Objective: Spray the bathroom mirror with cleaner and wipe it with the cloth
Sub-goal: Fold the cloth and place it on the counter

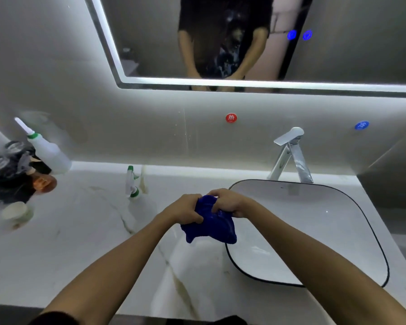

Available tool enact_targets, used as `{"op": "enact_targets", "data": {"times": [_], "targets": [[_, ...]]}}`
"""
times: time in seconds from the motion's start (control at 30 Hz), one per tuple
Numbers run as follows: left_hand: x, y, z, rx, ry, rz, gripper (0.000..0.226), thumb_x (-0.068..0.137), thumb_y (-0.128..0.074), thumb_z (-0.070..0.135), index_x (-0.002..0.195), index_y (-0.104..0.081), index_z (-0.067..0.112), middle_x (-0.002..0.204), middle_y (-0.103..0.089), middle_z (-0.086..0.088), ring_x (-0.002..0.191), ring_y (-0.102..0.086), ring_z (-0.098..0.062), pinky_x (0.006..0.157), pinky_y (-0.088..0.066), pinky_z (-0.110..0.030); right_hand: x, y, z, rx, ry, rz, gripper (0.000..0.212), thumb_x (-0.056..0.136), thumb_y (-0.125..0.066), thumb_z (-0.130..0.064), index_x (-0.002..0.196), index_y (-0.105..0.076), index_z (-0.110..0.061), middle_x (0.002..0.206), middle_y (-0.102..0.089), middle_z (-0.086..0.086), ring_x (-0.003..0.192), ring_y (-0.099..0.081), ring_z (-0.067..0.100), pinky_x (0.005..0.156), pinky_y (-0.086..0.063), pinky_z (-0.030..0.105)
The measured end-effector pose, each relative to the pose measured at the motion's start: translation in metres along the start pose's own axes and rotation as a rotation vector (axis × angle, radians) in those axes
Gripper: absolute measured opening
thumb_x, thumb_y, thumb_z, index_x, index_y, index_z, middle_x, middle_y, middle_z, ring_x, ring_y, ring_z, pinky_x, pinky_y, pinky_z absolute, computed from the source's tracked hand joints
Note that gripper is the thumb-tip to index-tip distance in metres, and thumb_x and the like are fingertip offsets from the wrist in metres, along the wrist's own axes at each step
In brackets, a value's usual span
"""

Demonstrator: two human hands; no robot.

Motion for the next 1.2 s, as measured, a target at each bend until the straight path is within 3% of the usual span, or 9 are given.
{"op": "enact_targets", "data": {"times": [0.07, 0.13, 0.23, 0.37, 0.53, 0.67, 0.83, 1.1, 1.2], "targets": [[-0.001, 0.006, -0.006, 0.002, -0.012, 0.013, 0.023, 0.078, -0.067, 0.01, 0.091, -0.054, 0.025, 0.086, -0.061, 0.007, 0.076, -0.059, -0.009, 0.061, -0.046, -0.017, 0.003, -0.01, -0.003, -0.186, 0.03, 0.019, 0.037, 0.083, -0.055, 0.008, 0.118, -0.057, -0.002, 0.117, -0.065, 0.022, 0.101, -0.066, 0.038, 0.085, -0.059, 0.046], [-0.002, 0.012, -0.014, -0.009, -0.023, 0.059, 0.022, 0.078, -0.065, 0.01, 0.08, -0.053, 0.028, 0.079, -0.062, 0.007, 0.071, -0.06, -0.01, 0.059, -0.045, -0.018, 0.004, -0.013, -0.002, -0.341, 0.049, 0.088, 0.039, 0.084, -0.064, -0.007, 0.122, -0.056, -0.005, 0.118, -0.065, 0.015, 0.105, -0.064, 0.033, 0.09, -0.057, 0.044], [-0.004, 0.022, -0.029, -0.047, 0.01, 0.15, 0.015, 0.077, -0.061, 0.009, 0.076, -0.055, 0.023, 0.075, -0.063, 0.002, 0.067, -0.06, -0.014, 0.058, -0.047, -0.023, 0.002, -0.018, 0.003, -0.441, 0.088, 0.166, 0.052, 0.077, -0.078, -0.023, 0.121, -0.054, -0.013, 0.109, -0.062, 0.002, 0.099, -0.06, 0.022, 0.08, -0.054, 0.032], [-0.003, 0.022, -0.041, -0.038, 0.009, 0.094, 0.017, 0.078, -0.06, 0.007, 0.088, -0.059, 0.02, 0.081, -0.065, 0.002, 0.072, -0.062, -0.014, 0.062, -0.05, -0.023, 0.004, -0.02, 0.013, -0.384, 0.093, 0.251, 0.034, 0.078, -0.073, -0.009, 0.109, -0.06, -0.008, 0.096, -0.061, 0.004, 0.086, -0.059, 0.02, 0.076, -0.054, 0.032], [-0.004, 0.017, -0.049, 0.109, -0.017, -0.044, 0.036, 0.08, -0.064, 0.009, 0.107, -0.048, 0.025, 0.095, -0.059, 0.006, 0.082, -0.06, -0.011, 0.066, -0.049, -0.02, 0.004, -0.009, 0.016, -0.295, 0.071, 0.206, 0.009, 0.086, -0.065, -0.004, 0.091, -0.063, -0.011, 0.077, -0.061, 0.0, 0.068, -0.06, 0.012, 0.059, -0.049, 0.018], [0.0, 0.016, -0.054, 0.16, -0.008, -0.064, 0.048, 0.077, -0.065, 0.006, 0.118, -0.047, 0.023, 0.109, -0.062, 0.0, 0.093, -0.063, -0.018, 0.078, -0.057, -0.029, 0.005, -0.003, 0.01, -0.289, 0.072, 0.223, 0.008, 0.09, -0.06, -0.005, 0.092, -0.066, -0.01, 0.082, -0.063, 0.005, 0.068, -0.061, 0.012, 0.06, -0.051, 0.018], [0.005, 0.019, -0.054, 0.203, -0.003, -0.082, 0.034, 0.074, -0.062, 0.003, 0.105, -0.064, 0.019, 0.102, -0.068, -0.002, 0.092, -0.066, -0.018, 0.08, -0.058, -0.03, 0.008, -0.001, 0.004, -0.354, 0.069, 0.248, 0.028, 0.089, -0.06, -0.005, 0.069, -0.055, -0.025, 0.072, -0.057, -0.003, 0.067, -0.058, 0.013, 0.065, -0.051, 0.023], [0.008, 0.023, -0.064, 0.191, -0.011, -0.025, 0.014, 0.081, -0.056, 0.012, 0.092, -0.057, 0.021, 0.091, -0.064, 0.002, 0.079, -0.06, -0.014, 0.069, -0.048, -0.021, 0.017, -0.002, -0.002, -0.386, 0.108, 0.252, 0.009, 0.09, -0.061, -0.007, 0.095, -0.068, -0.009, 0.088, -0.064, 0.006, 0.08, -0.063, 0.019, 0.074, -0.055, 0.03], [0.009, 0.016, -0.078, 0.189, -0.017, -0.048, 0.021, 0.079, -0.056, 0.007, 0.093, -0.056, 0.022, 0.09, -0.061, 0.006, 0.08, -0.06, -0.013, 0.066, -0.045, -0.017, 0.023, -0.008, 0.004, -0.422, 0.094, 0.263, 0.014, 0.09, -0.061, -0.008, 0.079, -0.064, -0.017, 0.078, -0.06, -0.002, 0.078, -0.057, 0.017, 0.066, -0.046, 0.021]]}}
Point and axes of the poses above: each hand's wrist, its own x-axis towards the middle knuckle, its own y-axis out of the back of the hand, z = x × y, the point moved 8 cm from there along x, towards the middle knuckle
